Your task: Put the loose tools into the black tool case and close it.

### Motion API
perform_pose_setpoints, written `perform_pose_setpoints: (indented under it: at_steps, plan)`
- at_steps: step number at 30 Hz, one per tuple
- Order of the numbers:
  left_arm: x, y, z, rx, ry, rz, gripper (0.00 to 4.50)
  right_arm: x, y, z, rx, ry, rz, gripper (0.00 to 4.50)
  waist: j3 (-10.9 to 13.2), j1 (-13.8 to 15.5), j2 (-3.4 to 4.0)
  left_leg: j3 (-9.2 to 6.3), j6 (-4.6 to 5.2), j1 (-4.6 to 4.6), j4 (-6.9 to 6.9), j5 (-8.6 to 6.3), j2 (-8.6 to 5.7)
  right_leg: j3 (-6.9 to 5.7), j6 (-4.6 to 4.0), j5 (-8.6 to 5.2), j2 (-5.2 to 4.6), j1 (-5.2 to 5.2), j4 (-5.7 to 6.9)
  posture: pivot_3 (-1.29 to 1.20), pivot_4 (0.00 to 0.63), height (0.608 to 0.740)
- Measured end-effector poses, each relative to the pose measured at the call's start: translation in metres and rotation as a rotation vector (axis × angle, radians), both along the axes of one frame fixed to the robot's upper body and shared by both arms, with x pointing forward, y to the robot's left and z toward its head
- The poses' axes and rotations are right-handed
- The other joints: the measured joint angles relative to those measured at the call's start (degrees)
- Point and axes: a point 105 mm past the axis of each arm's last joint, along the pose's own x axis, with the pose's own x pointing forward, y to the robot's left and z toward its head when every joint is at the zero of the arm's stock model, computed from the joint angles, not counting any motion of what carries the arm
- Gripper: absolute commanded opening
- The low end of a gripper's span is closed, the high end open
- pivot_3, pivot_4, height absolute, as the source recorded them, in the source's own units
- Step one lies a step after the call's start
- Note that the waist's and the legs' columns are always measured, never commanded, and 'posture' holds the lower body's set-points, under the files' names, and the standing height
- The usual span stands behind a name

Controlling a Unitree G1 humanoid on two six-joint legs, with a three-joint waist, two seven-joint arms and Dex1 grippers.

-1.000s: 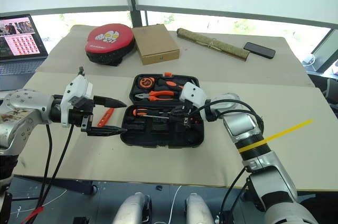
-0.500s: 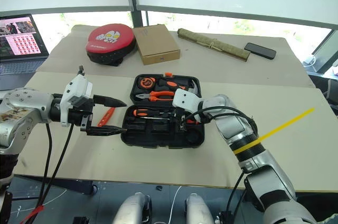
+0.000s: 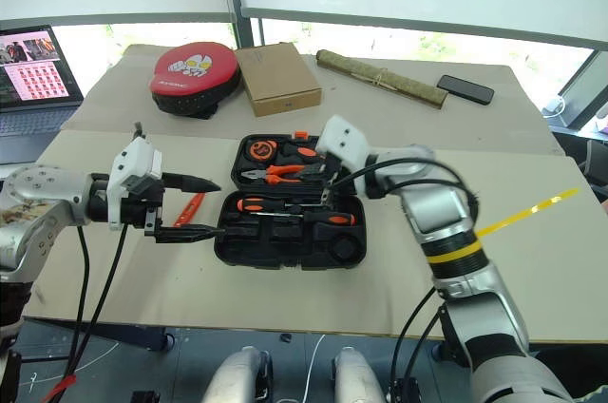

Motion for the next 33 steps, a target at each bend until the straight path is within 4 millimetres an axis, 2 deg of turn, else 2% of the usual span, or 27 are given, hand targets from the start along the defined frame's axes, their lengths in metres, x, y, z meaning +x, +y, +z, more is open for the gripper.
perform_pose_setpoints:
  at_steps: [2, 5, 9, 10, 11, 12, 16, 18, 22, 27, 30, 33]
  plan:
    - [-0.003, 0.020, -0.005, -0.013, 0.002, 0.125, 4.50, -0.022, -0.011, 0.013, 0.021, 0.016, 0.082, 1.91, 0.0, 0.0, 0.00, -0.01, 0.00, 0.01, -0.09, 0.00, 0.02, -0.03, -0.01, 0.00, -0.02, 0.01, -0.05, 0.00, 0.150, 0.740]
    - [-0.020, 0.061, -0.019, -0.009, 0.018, 0.343, 4.50, -0.053, -0.028, 0.017, 0.031, 0.061, 0.175, 2.88, 0.0, -0.3, -0.01, 0.02, -0.01, 0.08, -0.26, -0.01, 0.02, -0.03, -0.05, -0.02, -0.09, -0.01, -0.14, 0.00, 0.150, 0.740]
    - [-0.051, 0.111, -0.041, 0.017, 0.073, 0.604, 4.50, -0.075, -0.042, 0.022, 0.045, 0.096, 0.215, 4.27, 0.0, -0.3, -0.04, 0.02, -0.05, 0.36, -0.38, 0.01, 0.04, -0.05, -0.20, -0.09, -0.10, 0.10, -0.08, 0.00, 0.150, 0.740]
    - [-0.055, 0.119, -0.043, 0.021, 0.075, 0.654, 4.50, -0.079, -0.042, 0.022, 0.049, 0.101, 0.224, 4.47, 0.0, -0.3, -0.04, 0.03, -0.07, 0.42, -0.40, 0.02, 0.05, -0.07, -0.26, -0.13, -0.11, 0.11, -0.09, 0.00, 0.150, 0.740]
    - [-0.059, 0.130, -0.045, 0.021, 0.081, 0.742, 4.50, -0.084, -0.043, 0.020, 0.051, 0.110, 0.232, 4.47, 0.0, 0.1, -0.06, -0.02, -0.11, 0.43, -0.41, 0.04, 0.04, -0.15, -0.29, -0.15, -0.14, 0.16, -0.10, 0.00, 0.150, 0.740]
    - [-0.059, 0.131, -0.045, 0.019, 0.080, 0.760, 4.50, -0.085, -0.043, 0.020, 0.054, 0.115, 0.233, 4.47, 0.0, 0.3, -0.07, -0.03, -0.12, 0.44, -0.41, 0.05, 0.05, -0.18, -0.30, -0.16, -0.16, 0.12, -0.12, 0.00, 0.150, 0.740]
    - [-0.051, 0.119, -0.041, -0.009, 0.091, 0.808, 4.50, -0.089, -0.043, 0.014, 0.051, 0.125, 0.217, 4.47, 0.0, 1.2, -0.11, -0.03, -0.14, 0.45, -0.41, 0.05, 0.02, -0.21, -0.34, -0.15, -0.22, 0.10, -0.32, 0.00, 0.150, 0.740]
    - [-0.033, 0.102, -0.031, 0.002, 0.079, 0.807, 4.50, -0.087, -0.043, 0.014, 0.054, 0.114, 0.193, 4.47, 0.0, 1.5, -0.17, -0.05, -0.14, 0.44, -0.41, 0.06, -0.02, -0.22, -0.23, -0.07, -0.20, 0.19, -0.32, 0.00, 0.150, 0.740]
    - [-0.008, 0.079, -0.027, 0.113, 0.138, 0.826, 4.50, -0.085, -0.044, 0.014, 0.066, 0.096, 0.147, 4.47, 0.0, 1.2, -0.22, -0.06, -0.13, 0.34, -0.42, 0.06, -0.05, -0.13, -0.18, -0.04, -0.13, 0.19, -0.23, 0.00, 0.150, 0.740]
    - [0.031, 0.045, -0.010, 0.092, 0.206, 0.854, 4.50, -0.090, -0.042, 0.011, 0.096, 0.086, 0.109, 4.47, 0.0, 1.2, -0.33, -0.21, -0.12, 0.29, -0.47, 0.07, -0.07, -0.16, -0.17, -0.04, 0.01, 0.17, -0.17, 0.00, 0.150, 0.740]
    - [0.050, 0.031, -0.012, 0.119, 0.315, 0.867, 4.50, -0.097, -0.041, 0.001, 0.094, 0.098, 0.088, 4.47, 0.0, 1.3, -0.36, -0.21, -0.12, 0.28, -0.47, 0.07, -0.13, -0.12, -0.16, -0.05, -0.01, 0.17, -0.19, 0.00, 0.150, 0.740]
    - [0.063, 0.033, -0.022, 0.170, 0.388, 0.898, 4.50, -0.100, -0.039, 0.000, 0.098, 0.081, 0.071, 4.47, 0.0, 0.5, -0.36, -0.23, -0.12, 0.28, -0.47, 0.07, -0.12, -0.09, -0.16, -0.05, 0.01, 0.13, -0.17, 0.00, 0.150, 0.740]
